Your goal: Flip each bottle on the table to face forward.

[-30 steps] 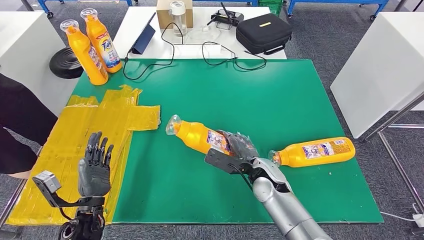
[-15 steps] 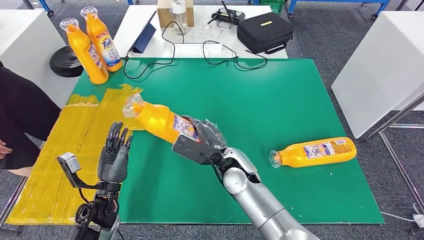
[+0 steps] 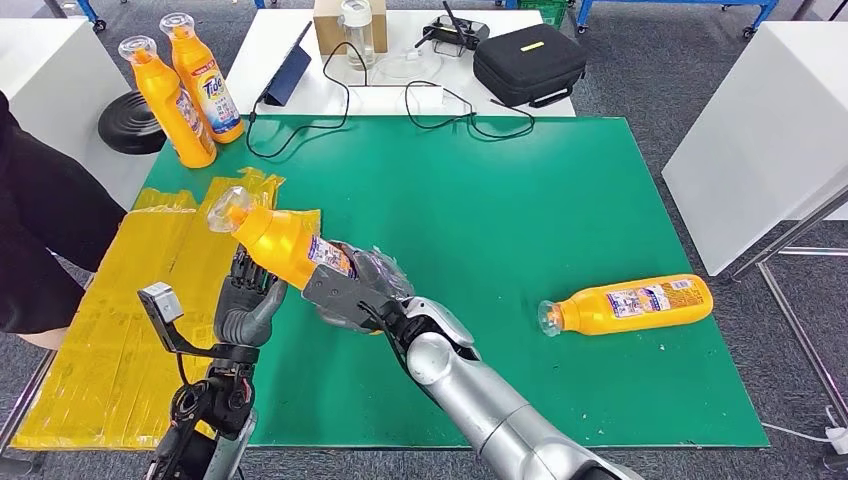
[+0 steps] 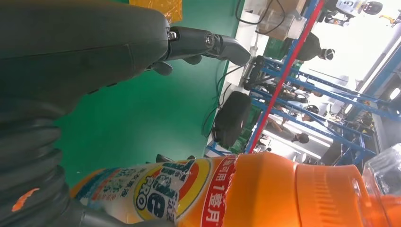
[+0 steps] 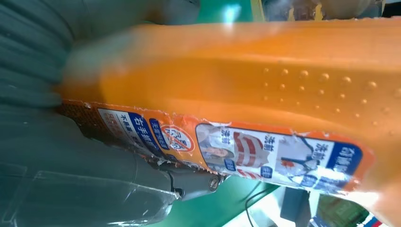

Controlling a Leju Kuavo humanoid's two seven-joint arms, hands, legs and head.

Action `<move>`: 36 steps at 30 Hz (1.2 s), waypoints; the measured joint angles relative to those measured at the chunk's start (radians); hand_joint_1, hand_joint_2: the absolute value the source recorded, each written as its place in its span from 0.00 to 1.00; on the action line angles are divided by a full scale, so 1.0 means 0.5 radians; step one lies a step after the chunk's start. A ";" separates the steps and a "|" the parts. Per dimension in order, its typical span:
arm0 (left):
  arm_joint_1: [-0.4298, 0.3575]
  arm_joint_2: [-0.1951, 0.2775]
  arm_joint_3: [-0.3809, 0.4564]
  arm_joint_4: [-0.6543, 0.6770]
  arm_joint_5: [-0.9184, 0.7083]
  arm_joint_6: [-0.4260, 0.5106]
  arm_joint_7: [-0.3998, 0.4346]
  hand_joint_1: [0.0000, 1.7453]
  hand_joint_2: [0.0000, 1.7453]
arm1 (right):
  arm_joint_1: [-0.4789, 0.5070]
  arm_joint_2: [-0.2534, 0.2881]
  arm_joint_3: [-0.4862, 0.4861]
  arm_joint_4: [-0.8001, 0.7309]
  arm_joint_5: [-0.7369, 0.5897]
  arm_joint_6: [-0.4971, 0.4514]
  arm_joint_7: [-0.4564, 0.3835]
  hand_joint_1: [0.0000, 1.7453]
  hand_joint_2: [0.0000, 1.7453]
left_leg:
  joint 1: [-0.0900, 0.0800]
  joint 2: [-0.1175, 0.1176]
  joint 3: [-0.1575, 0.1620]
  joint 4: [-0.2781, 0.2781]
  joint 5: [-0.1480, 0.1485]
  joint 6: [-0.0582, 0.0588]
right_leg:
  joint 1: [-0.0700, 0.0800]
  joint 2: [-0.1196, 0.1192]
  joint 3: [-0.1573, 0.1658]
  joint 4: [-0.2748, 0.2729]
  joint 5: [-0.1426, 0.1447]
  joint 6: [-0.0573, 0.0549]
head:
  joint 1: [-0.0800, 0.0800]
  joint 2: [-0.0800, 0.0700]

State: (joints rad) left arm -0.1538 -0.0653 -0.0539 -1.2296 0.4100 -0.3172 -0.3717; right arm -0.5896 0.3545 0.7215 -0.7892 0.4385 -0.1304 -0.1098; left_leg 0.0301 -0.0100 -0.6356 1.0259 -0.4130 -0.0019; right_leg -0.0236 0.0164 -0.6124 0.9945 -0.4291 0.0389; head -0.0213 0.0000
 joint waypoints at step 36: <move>-0.140 -0.068 -0.137 0.192 0.021 -0.053 0.077 1.00 1.00 | -0.203 0.012 0.638 0.315 -0.344 -0.069 0.344 1.00 1.00 | 0.000 0.001 -0.002 0.000 0.000 0.000 | 0.000 0.001 -0.003 0.000 0.000 0.000 | 0.000 0.000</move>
State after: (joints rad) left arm -0.2237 -0.0996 -0.1224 -1.1336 0.4204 -0.3437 -0.3333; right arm -0.6911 0.3604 1.0407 -0.6317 0.2665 -0.1648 0.0624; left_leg 0.0302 -0.0096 -0.6364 1.0261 -0.4129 -0.0018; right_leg -0.0235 0.0168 -0.6140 0.9946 -0.4289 0.0390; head -0.0213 0.0000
